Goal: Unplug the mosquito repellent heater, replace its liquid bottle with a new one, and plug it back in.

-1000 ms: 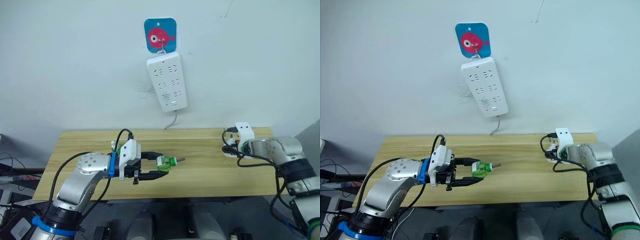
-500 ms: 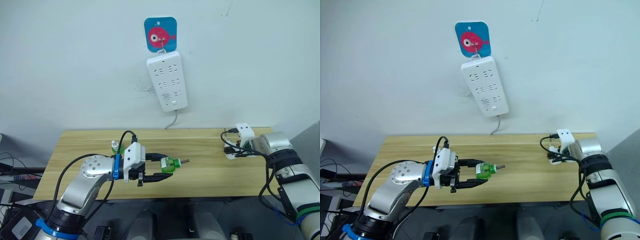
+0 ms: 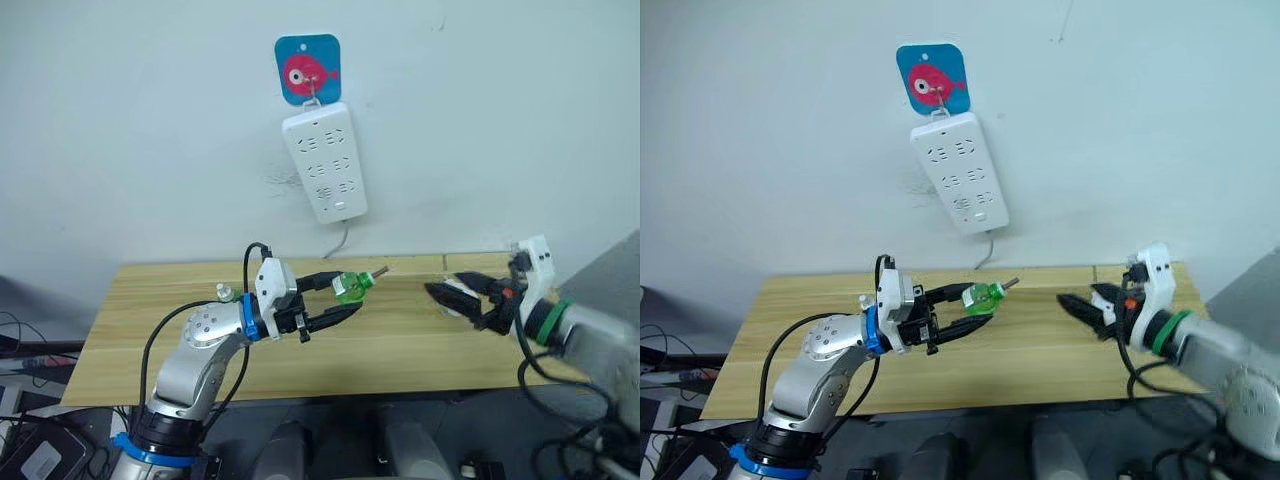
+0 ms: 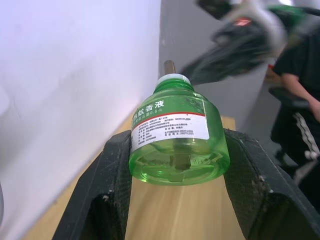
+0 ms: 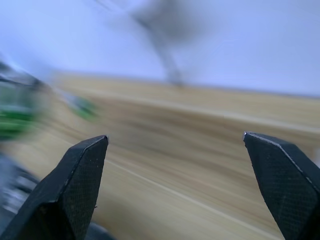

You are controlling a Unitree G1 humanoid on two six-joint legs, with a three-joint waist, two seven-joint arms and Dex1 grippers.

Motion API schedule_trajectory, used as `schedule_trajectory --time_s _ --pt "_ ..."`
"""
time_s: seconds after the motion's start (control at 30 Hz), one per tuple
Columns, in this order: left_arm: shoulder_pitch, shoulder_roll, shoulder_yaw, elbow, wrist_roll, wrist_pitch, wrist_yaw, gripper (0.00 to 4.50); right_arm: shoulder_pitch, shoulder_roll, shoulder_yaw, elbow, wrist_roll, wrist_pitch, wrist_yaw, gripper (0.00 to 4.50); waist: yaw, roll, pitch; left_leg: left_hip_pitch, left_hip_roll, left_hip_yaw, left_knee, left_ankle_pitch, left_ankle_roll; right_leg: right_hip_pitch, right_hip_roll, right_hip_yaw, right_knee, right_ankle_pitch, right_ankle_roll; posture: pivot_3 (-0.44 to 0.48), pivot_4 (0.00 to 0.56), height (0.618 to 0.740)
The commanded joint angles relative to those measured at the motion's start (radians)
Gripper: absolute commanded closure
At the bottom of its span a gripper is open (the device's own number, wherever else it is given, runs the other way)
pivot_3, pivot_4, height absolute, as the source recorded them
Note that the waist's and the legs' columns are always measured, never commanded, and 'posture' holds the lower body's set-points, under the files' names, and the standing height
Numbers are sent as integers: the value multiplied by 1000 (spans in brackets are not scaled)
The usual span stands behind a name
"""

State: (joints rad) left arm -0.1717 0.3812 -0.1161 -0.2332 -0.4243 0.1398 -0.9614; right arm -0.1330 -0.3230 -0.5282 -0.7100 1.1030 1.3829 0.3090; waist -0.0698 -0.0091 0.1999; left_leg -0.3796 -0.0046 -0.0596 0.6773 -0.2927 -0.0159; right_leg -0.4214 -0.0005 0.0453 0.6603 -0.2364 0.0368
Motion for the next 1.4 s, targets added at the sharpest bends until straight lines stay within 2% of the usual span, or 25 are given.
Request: schedule_trajectory --time_s 0.03,0.2,0.43,0.53,0.8,0.83,1.03,1.17,1.27,1.33,1.4 --pt "-3 -17 14 2 8 -59 17 2278 13 63 17 -9 269 -78 -181 0 -14 0 0 1 0 1 0 0 0 0 1 0 0 0 0 -173 173 740" --pt "-10 -19 -20 18 40 -110 3 2278 -29 159 191 23 336 -216 -379 0 -33 0 0 2 -1 7 1 0 0 0 2 3 0 0 0 -172 163 740" --pt "-17 -37 -26 24 50 -118 34 2278 -85 177 364 92 311 -331 -444 0 -40 0 -1 -1 -2 5 0 0 0 -2 1 2 -1 0 0 -157 150 740" --pt "-22 -46 -25 26 55 -125 48 2278 -96 161 402 113 317 -360 -445 629 -40 -1 -2 -1 -2 5 1 0 0 -2 1 3 -1 0 0 -151 148 740" --pt "-19 -49 -30 29 61 -143 65 2278 -87 115 451 122 342 -416 -447 3524 -40 -1 -2 -1 -2 6 1 0 0 -2 1 2 -1 0 0 -147 143 740" --pt "-16 -49 -33 28 64 -148 65 2278 -86 111 455 121 344 -422 -448 3657 -40 -1 -2 -1 -2 6 1 0 0 -2 1 2 -1 0 0 -147 143 740" --pt "-2 -36 -41 20 38 -132 37 2278 -84 91 477 123 356 -450 -451 3653 -40 -1 -2 -1 -2 6 1 0 0 -2 1 2 -1 0 0 -148 139 740" --pt "4 12 -43 29 71 -122 22 1009 -80 66 478 122 349 -468 -448 3653 -41 -1 -3 0 -2 6 1 0 0 -2 2 2 0 0 0 -142 141 740" --pt "13 60 -37 44 113 -47 62 116 -77 29 464 129 283 -493 -428 3653 -41 -1 -3 0 -2 5 1 0 0 -2 2 2 0 0 0 -137 146 740" --pt "22 94 -32 50 125 -9 62 0 -82 -12 480 148 158 -523 -396 3653 -41 -1 -3 0 -2 6 1 0 0 -2 2 2 0 0 0 -130 154 740" --pt "35 123 -29 40 119 34 55 0 -92 -86 558 196 -86 -595 -346 3653 -40 -1 -3 0 -2 6 1 0 0 -2 1 2 -1 0 0 -127 157 740"
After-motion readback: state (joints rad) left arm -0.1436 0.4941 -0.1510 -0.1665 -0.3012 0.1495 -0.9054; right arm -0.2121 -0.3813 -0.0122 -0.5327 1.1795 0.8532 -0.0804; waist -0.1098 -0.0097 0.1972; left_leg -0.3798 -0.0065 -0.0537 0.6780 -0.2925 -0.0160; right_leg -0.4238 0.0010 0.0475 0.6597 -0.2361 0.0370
